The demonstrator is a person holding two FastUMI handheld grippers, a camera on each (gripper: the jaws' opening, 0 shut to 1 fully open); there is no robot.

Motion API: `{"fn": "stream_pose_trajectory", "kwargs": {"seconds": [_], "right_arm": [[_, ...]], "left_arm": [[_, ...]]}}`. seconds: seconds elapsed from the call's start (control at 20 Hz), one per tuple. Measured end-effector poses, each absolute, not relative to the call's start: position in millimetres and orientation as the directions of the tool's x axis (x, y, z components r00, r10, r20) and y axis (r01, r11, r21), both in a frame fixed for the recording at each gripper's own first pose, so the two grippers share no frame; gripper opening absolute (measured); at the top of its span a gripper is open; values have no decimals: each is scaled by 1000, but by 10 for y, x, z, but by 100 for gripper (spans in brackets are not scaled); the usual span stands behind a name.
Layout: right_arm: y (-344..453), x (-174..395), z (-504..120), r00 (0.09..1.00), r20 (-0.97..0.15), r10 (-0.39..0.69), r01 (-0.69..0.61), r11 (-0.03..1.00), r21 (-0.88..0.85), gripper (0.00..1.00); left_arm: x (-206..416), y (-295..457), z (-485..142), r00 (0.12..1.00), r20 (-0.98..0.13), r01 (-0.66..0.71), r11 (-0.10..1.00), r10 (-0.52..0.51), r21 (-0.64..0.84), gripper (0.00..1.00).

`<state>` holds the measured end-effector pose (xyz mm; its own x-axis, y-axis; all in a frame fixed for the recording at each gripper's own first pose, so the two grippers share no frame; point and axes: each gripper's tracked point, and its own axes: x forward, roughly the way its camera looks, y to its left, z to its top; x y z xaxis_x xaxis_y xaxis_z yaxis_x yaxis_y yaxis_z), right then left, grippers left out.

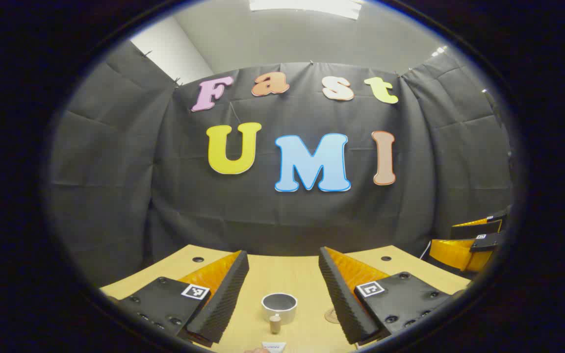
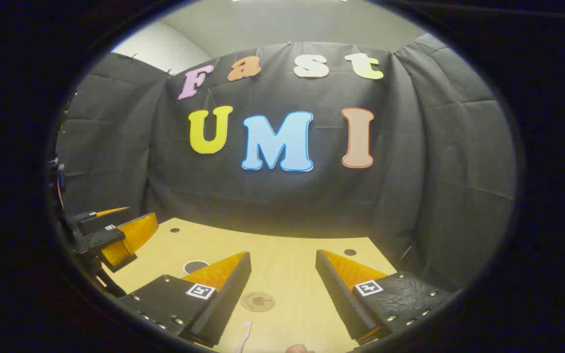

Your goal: Put the toothbrush and toothpaste on the desktop into the cup, then pick up the cup and place it on the coaster on the desktop.

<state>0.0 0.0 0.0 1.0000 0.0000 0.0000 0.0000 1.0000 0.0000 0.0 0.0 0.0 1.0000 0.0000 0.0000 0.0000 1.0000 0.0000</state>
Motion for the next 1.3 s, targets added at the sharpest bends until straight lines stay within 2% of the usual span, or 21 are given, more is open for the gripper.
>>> {"fn": "stream_pose_trajectory", "kwargs": {"seconds": [0.4,0.75,1.05,1.15,1.3], "right_arm": [[-40,75,-187,992,-93,-89,92,995,30,88],[51,119,-310,984,-143,-108,108,994,-5,88],[223,123,-752,953,-294,-73,83,996,19,88],[290,147,-916,933,-355,-53,70,997,36,85],[393,147,-1202,887,-461,-15,54,996,70,88]], "left_arm": [[185,0,-43,996,-43,78,997,-78,7,93],[263,-45,-138,989,-76,128,992,-128,4,93],[178,30,-724,957,-255,135,990,-141,-38,93],[151,56,-905,937,-318,136,990,-144,-45,93],[103,55,-1183,904,-402,151,988,-149,-27,93]]}}
